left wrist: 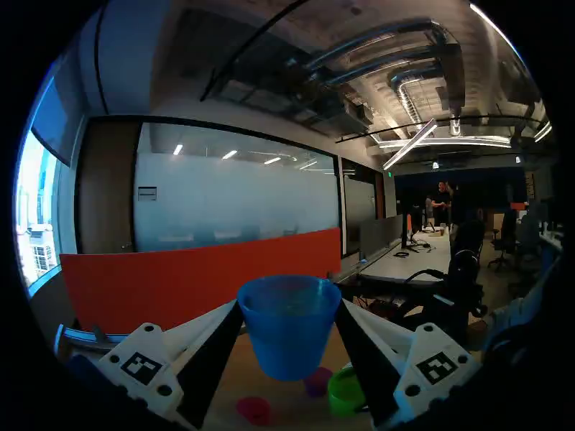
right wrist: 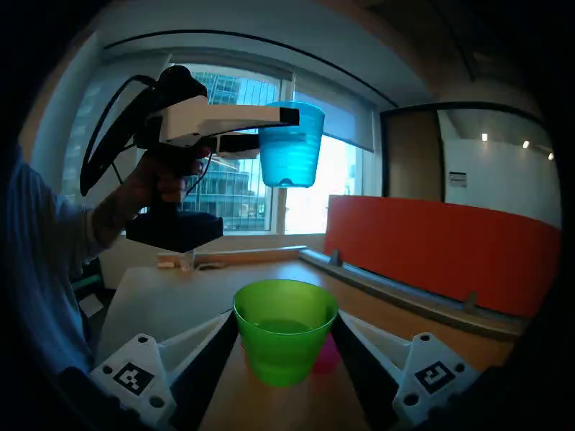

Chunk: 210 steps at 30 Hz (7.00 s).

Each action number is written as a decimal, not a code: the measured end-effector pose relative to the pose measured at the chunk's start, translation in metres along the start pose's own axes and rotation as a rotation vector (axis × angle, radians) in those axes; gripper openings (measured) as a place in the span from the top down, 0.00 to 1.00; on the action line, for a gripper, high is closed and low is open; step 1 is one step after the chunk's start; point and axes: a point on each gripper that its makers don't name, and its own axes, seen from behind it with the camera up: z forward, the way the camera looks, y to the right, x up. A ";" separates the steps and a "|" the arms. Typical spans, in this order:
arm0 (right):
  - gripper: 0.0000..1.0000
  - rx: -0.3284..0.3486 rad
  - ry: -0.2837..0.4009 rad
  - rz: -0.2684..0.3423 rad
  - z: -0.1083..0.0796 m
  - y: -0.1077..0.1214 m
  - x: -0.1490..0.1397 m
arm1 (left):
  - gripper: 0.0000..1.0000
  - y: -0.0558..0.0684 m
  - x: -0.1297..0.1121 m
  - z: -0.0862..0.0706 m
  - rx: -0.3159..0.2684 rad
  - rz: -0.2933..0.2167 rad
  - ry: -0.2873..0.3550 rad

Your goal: Pour water

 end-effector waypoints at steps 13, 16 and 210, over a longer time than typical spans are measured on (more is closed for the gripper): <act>0.10 -0.007 -0.020 0.012 -0.008 0.004 -0.003 | 0.12 -0.001 -0.024 -0.014 -0.005 0.011 -0.043; 0.10 -0.015 -0.023 0.017 -0.012 0.008 -0.002 | 0.12 -0.001 -0.032 -0.018 -0.004 0.009 -0.050; 0.00 -0.084 -0.486 0.074 -0.106 0.017 -0.180 | 0.04 0.052 -0.308 -0.130 -0.140 0.105 -0.573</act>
